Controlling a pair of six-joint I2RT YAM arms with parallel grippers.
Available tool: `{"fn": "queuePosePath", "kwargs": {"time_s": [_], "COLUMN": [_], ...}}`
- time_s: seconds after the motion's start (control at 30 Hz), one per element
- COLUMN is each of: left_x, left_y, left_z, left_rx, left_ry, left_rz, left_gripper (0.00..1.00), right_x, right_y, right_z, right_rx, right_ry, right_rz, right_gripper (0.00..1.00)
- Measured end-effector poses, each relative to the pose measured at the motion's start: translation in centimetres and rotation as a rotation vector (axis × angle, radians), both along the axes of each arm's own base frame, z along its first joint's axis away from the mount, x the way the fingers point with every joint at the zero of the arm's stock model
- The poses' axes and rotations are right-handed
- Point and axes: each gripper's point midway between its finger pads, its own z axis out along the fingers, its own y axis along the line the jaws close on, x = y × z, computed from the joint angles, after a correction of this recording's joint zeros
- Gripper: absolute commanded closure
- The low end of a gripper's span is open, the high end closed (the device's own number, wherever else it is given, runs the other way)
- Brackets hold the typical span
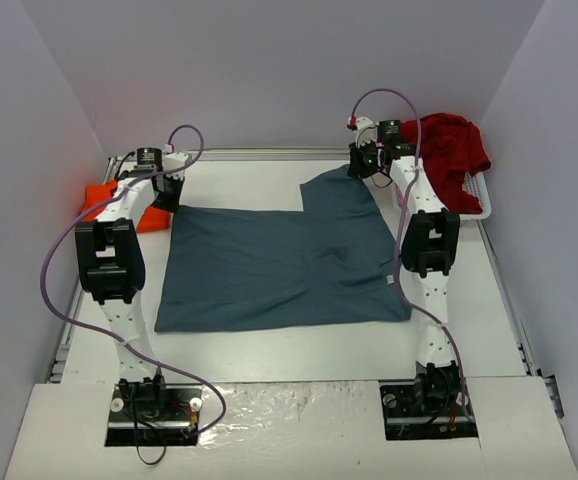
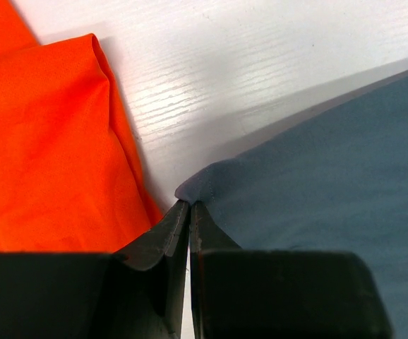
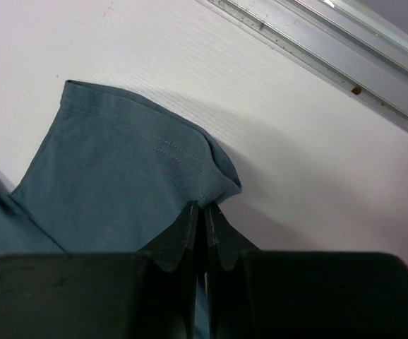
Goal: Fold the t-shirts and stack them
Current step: Grap the side of the flattened tshirt furthest away from the robot with both arms
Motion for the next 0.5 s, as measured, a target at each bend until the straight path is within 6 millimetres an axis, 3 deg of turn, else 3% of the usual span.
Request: {"fn": "queuePosePath", "kwargs": {"time_s": [0.5], "left_x": [-1.0], "left_y": [-0.4], "left_z": [2.7], "left_rx": [-0.012], "left_ry": [-0.047], "left_rz": [-0.013], "left_gripper": [0.98], "right_x": [-3.2], "right_y": [-0.5], "right_z": [2.7], "right_rx": [-0.012], "right_ry": [0.021], "right_rz": [0.007], "right_gripper": [1.00]}}
